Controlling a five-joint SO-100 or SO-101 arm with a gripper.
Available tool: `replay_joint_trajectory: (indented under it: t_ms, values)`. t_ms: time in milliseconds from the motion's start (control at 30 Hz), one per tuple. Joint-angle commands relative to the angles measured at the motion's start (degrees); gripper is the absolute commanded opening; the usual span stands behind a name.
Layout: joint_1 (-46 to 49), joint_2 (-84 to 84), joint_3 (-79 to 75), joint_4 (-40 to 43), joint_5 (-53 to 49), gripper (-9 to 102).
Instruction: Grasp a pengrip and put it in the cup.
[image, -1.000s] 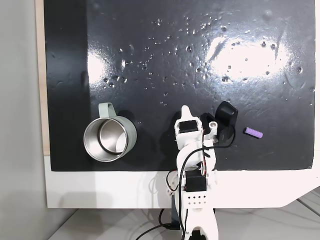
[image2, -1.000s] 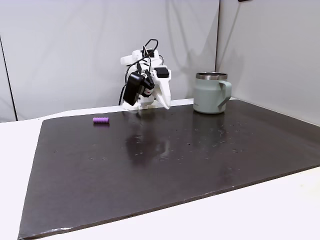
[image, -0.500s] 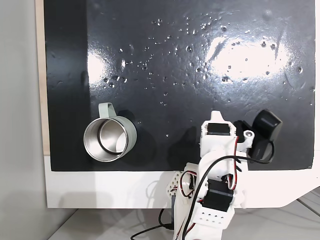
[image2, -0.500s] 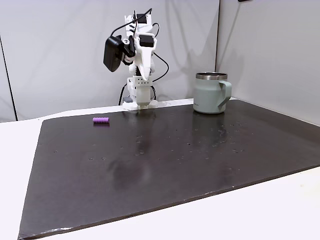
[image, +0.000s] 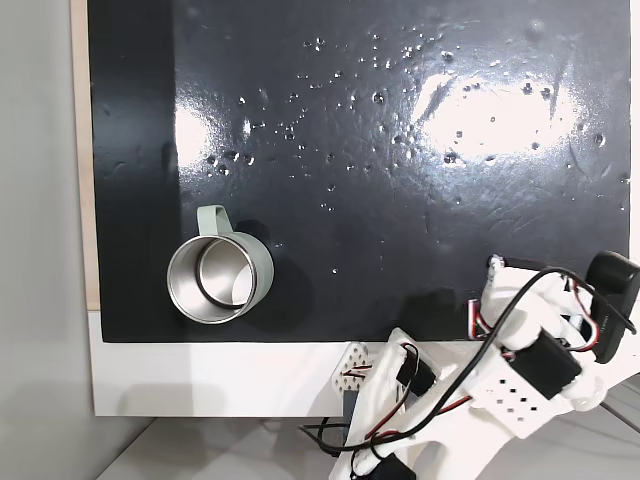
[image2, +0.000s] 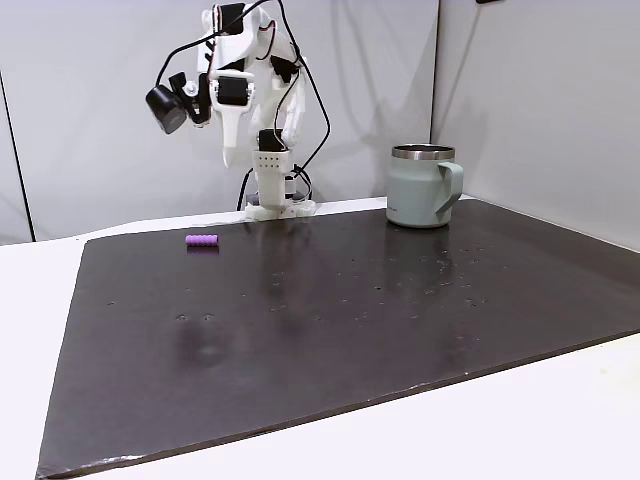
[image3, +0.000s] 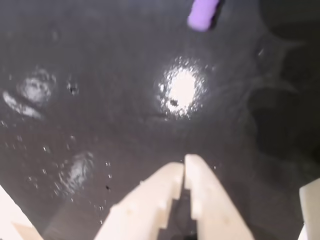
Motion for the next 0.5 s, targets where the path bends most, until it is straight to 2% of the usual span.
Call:
replay_joint_trajectory:
  t_ms: [0,233,467]
  values:
    - [6.4,-4.8,-5.3,-3.4,-2.7,3]
    - [10.4,-8.4,3.1,-13.8,-5.7,26]
    - [9.6,-10.1,6.9,-17.4,-5.2,29]
